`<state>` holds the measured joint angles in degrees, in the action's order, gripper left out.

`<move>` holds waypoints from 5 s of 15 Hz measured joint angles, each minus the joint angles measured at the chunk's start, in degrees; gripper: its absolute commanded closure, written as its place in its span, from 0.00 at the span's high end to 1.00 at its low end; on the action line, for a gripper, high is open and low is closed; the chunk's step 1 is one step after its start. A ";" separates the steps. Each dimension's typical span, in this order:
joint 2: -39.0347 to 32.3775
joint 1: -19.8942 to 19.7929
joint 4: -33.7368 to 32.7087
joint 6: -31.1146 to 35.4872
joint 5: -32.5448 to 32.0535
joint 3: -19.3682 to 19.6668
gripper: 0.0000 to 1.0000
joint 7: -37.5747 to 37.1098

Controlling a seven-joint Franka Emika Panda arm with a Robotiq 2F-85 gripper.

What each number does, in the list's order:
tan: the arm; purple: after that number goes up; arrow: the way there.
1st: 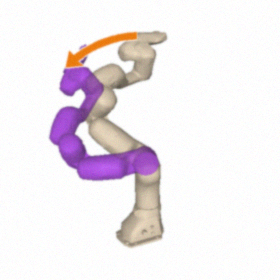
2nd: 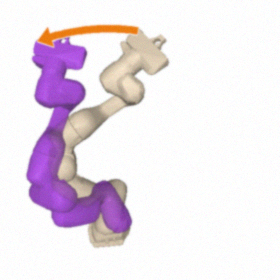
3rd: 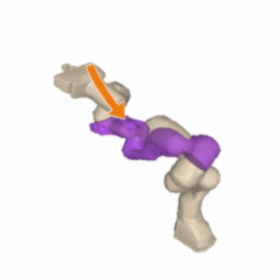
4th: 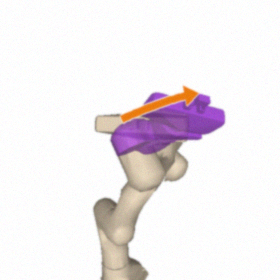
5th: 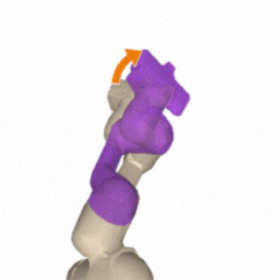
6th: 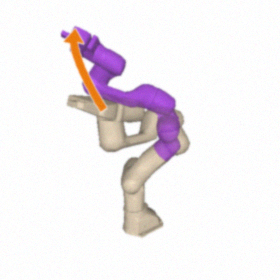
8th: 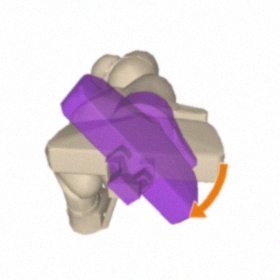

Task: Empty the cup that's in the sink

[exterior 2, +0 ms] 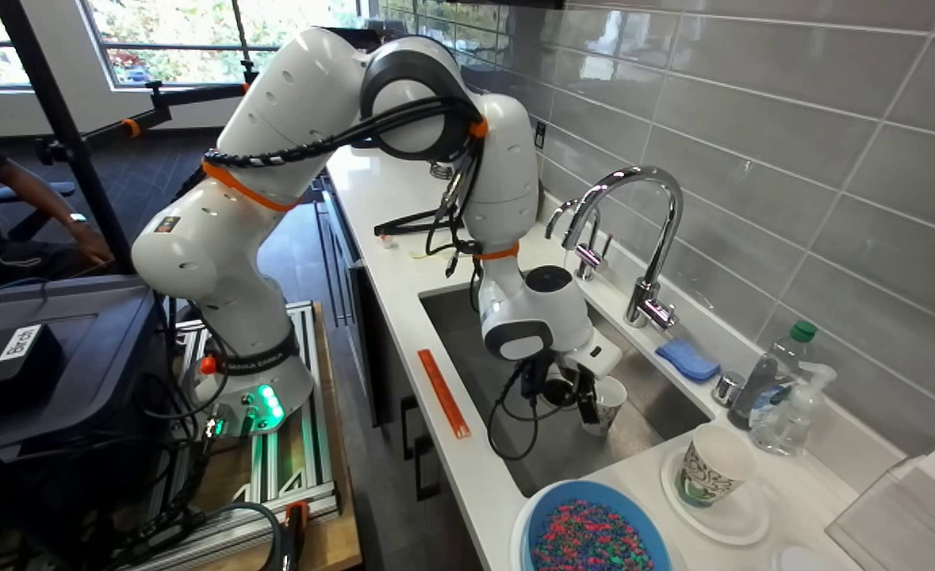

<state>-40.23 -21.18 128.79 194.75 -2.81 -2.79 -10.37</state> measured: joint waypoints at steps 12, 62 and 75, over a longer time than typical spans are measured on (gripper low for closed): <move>-3.35 0.00 -3.25 3.19 1.73 0.62 0.56 0.00; 1.10 29.56 3.09 4.52 15.82 27.50 0.01 9.78; -1.61 55.44 10.10 4.51 24.69 45.90 0.01 15.71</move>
<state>-41.83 34.26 138.89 199.27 21.88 43.11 5.35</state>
